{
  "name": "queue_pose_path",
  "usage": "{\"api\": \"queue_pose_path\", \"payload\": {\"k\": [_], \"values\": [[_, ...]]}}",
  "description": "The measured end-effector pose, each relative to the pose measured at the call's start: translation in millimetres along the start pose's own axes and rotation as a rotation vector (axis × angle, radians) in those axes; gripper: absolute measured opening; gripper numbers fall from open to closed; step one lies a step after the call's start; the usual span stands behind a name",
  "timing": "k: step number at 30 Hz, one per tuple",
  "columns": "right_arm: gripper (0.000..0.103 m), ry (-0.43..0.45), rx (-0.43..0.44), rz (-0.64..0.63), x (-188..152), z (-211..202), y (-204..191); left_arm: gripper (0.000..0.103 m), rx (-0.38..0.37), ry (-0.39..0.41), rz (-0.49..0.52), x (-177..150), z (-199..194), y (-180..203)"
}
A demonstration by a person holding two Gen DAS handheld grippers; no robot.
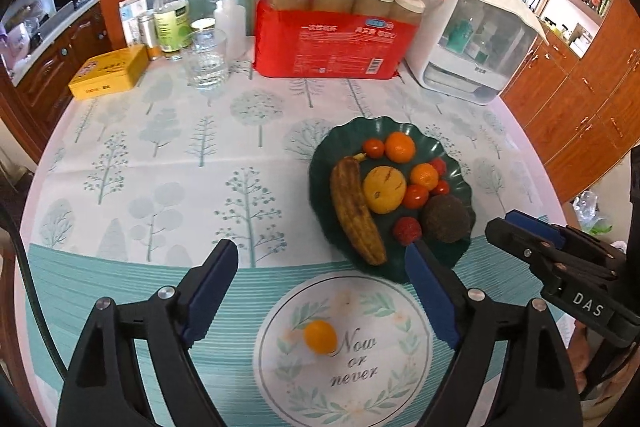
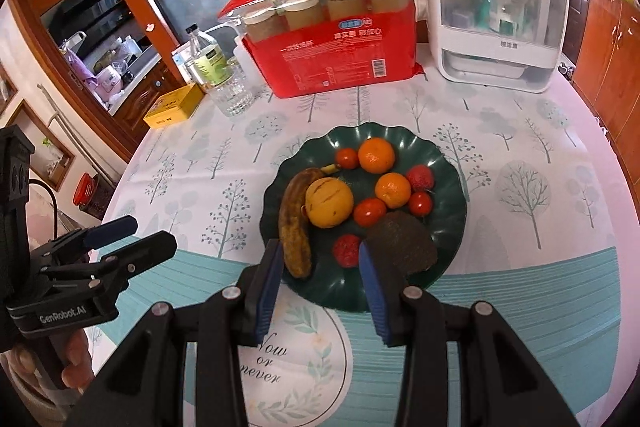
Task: Organize fruits
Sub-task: 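Withdraw both tools back toward the white plate and the last tangerine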
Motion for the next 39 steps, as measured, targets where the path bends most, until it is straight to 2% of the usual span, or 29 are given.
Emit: {"api": "queue_pose_path", "payload": {"k": [12,22,29,39], "values": [[0.04,-0.053,0.022,-0.072,-46,14,-34,0.086,0.04,0.012,-0.053,-47,-6,-37],[0.04,-0.141,0.033,-0.129,-85,47,-59,0.086,0.114,-0.039,-0.066,-83,7,-65],[0.04,-0.184,0.038,-0.17,-102,68,-75,0.086,0.123,-0.099,-0.079,-104,24,-79],[0.04,-0.237,0.046,-0.167,-117,94,-85,0.086,0.129,-0.14,-0.08,-117,40,-91]]}}
Point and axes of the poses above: each gripper's, at about its wrist camera, not at the fingertips, and z roughly the way its jaws point, y to its right, x to its top, the point moved 10 cm from there along z, roughly the way its jaws point, and after that the axes turned 4 degrees about z, right-handed, at the moved point
